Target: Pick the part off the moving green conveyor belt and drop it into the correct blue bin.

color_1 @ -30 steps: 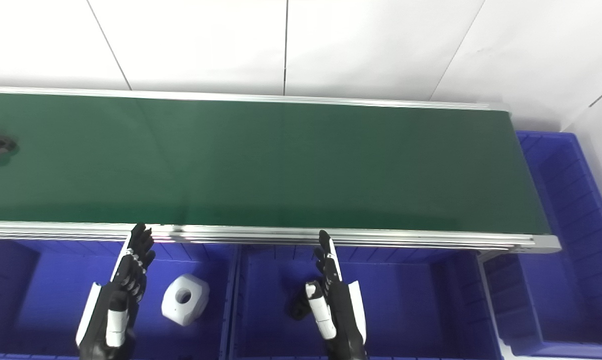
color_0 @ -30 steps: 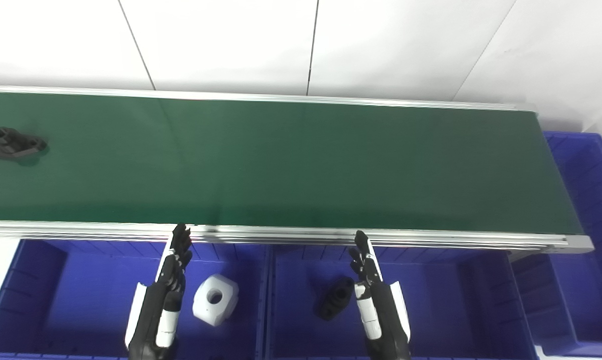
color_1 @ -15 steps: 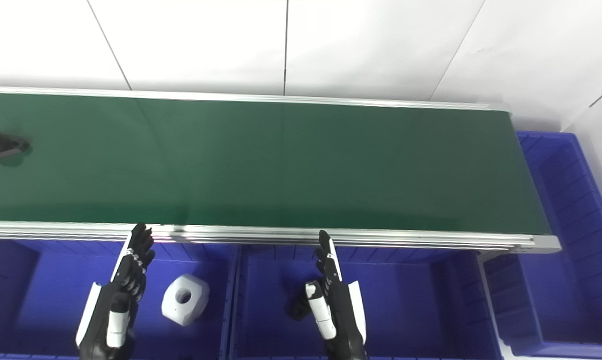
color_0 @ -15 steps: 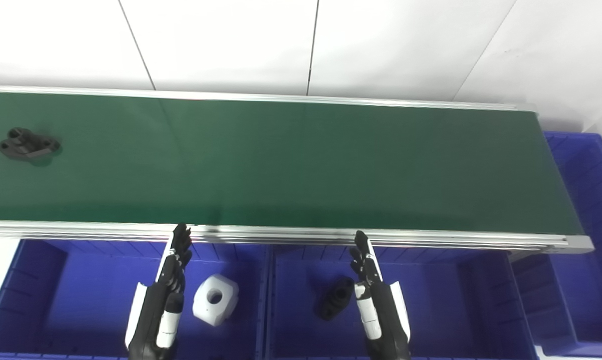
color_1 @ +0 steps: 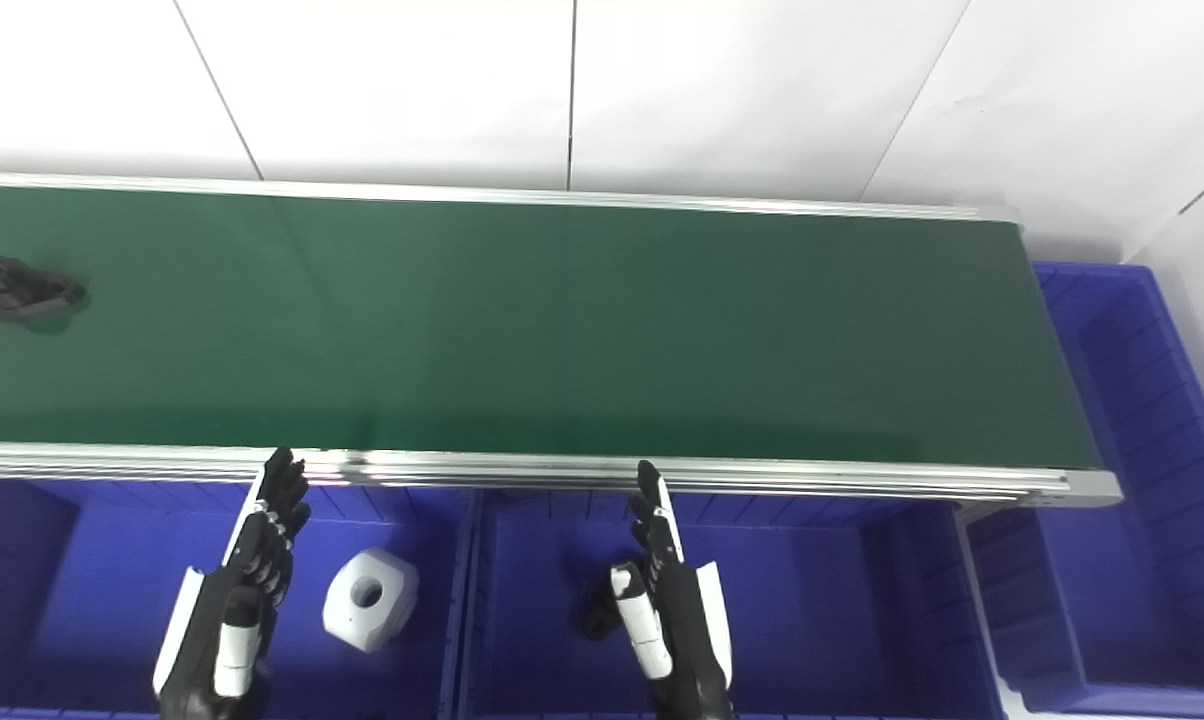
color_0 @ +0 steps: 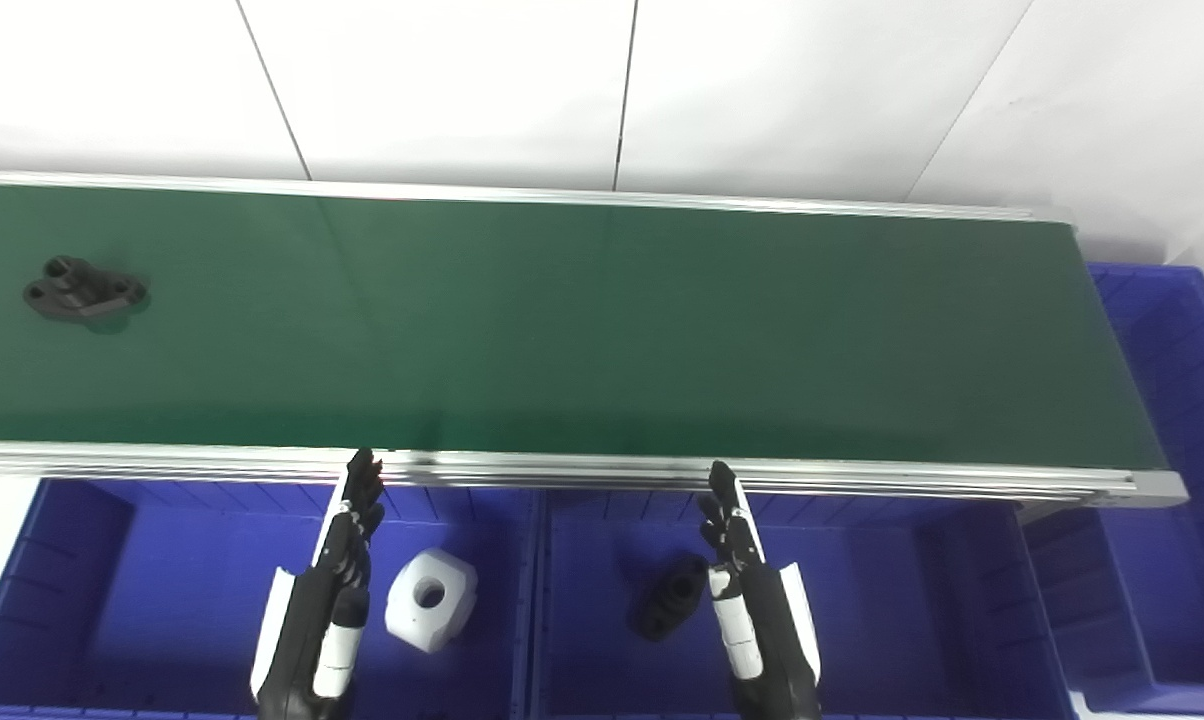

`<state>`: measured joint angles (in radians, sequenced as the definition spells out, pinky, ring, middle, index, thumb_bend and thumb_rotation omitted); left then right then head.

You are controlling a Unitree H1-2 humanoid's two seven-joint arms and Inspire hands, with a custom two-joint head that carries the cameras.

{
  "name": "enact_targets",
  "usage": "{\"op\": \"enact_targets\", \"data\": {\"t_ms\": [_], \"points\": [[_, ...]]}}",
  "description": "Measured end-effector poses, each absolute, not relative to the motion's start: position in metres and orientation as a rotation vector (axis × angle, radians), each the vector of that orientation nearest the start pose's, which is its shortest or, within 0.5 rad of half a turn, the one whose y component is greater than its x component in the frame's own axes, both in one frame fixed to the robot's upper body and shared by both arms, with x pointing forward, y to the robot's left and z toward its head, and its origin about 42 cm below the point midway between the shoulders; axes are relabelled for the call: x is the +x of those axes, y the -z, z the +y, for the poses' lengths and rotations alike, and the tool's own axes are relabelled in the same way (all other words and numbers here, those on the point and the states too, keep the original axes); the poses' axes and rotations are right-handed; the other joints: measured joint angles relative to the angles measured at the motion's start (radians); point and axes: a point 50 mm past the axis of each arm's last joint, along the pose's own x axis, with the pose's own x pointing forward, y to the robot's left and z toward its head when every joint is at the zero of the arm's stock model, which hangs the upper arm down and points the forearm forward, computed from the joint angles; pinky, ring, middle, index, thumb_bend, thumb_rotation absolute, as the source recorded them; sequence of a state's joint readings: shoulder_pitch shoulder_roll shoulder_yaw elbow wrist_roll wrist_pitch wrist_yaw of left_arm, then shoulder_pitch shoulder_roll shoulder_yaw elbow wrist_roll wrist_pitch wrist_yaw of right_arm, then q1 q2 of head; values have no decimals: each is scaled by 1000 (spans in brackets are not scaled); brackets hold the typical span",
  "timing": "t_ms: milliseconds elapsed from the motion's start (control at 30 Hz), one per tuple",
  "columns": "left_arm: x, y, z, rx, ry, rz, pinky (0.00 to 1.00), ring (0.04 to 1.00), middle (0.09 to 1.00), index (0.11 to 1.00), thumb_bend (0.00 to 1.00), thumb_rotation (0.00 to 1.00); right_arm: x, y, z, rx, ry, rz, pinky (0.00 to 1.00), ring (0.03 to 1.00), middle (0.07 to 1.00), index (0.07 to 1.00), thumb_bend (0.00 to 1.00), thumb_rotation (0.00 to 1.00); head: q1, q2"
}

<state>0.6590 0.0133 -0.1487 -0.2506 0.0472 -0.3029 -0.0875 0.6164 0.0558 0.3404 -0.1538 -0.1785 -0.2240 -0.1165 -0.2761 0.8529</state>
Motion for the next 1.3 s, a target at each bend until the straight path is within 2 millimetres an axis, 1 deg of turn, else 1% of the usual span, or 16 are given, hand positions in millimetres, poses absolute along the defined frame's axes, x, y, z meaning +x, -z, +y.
{"op": "enact_targets", "data": {"t_ms": [200,367,533,833,900,933,967,1000,1033,1067,1100,1133,1167,1200,1233,1300], "points": [[65,-73,197,14,73,84,1000,1000,1000,1000,806,999,73,-55,-132,-3,-67,182,973,980,1000,1000,832,1000,-2,0],[65,-73,197,19,75,85,1000,1000,1000,1000,788,1000,73,-55,-131,0,-71,182,981,982,1000,1000,825,1000,-2,-2],[65,-73,197,19,76,86,1000,1000,1000,1000,803,1000,73,-55,-131,1,-74,182,981,981,1000,1000,826,1000,-2,-2],[65,-73,197,19,75,86,1000,1000,1000,1000,797,1000,73,-55,-131,2,-74,183,983,980,1000,1000,815,1000,-2,-3],[64,-72,197,19,75,88,1000,1000,1000,1000,793,1000,73,-55,-131,2,-74,183,974,981,1000,1000,819,1000,2,-11],[64,-71,197,19,76,92,1000,1000,1000,1000,792,1000,73,-54,-131,3,-73,186,973,982,1000,1000,820,1000,9,-18],[64,-70,197,20,76,96,1000,1000,1000,1000,801,1000,73,-54,-131,4,-73,189,971,985,1000,1000,817,998,30,-41],[64,-68,196,28,76,101,1000,1000,1000,1000,805,1000,72,-52,-131,5,-73,193,969,986,1000,1000,816,996,35,-46],[63,-67,196,33,76,103,1000,1000,1000,1000,811,1000,71,-51,-131,8,-73,194,966,987,1000,1000,804,991,67,-69],[63,-66,195,34,73,100,1000,1000,1000,1000,811,1000,70,-49,-131,9,-74,193,968,986,1000,1000,800,989,67,-69],[63,-65,195,35,72,96,1000,1000,1000,1000,807,998,70,-47,-131,11,-75,194,975,985,1000,1000,795,986,102,-95],[62,-62,193,39,71,93,1000,1000,1000,1000,807,997,69,-45,-131,17,-75,190,976,985,1000,1000,794,986,103,-95],[61,-59,191,43,72,97,1000,1000,1000,1000,829,997,68,-44,-132,23,-73,190,983,983,1000,1000,800,993,145,-121],[60,-56,189,41,72,101,1000,1000,1000,1000,841,996,67,-42,-132,28,-71,192,987,981,1000,1000,803,997,146,-121],[59,-53,187,44,73,105,1000,1000,1000,1000,888,979,66,-39,-132,31,-69,201,995,983,1000,1000,805,999,146,-121],[58,-49,180,43,86,109,1000,1000,1000,1000,922,963,63,-34,-133,35,-72,210,999,983,1000,1000,813,1000,216,-168]]}}
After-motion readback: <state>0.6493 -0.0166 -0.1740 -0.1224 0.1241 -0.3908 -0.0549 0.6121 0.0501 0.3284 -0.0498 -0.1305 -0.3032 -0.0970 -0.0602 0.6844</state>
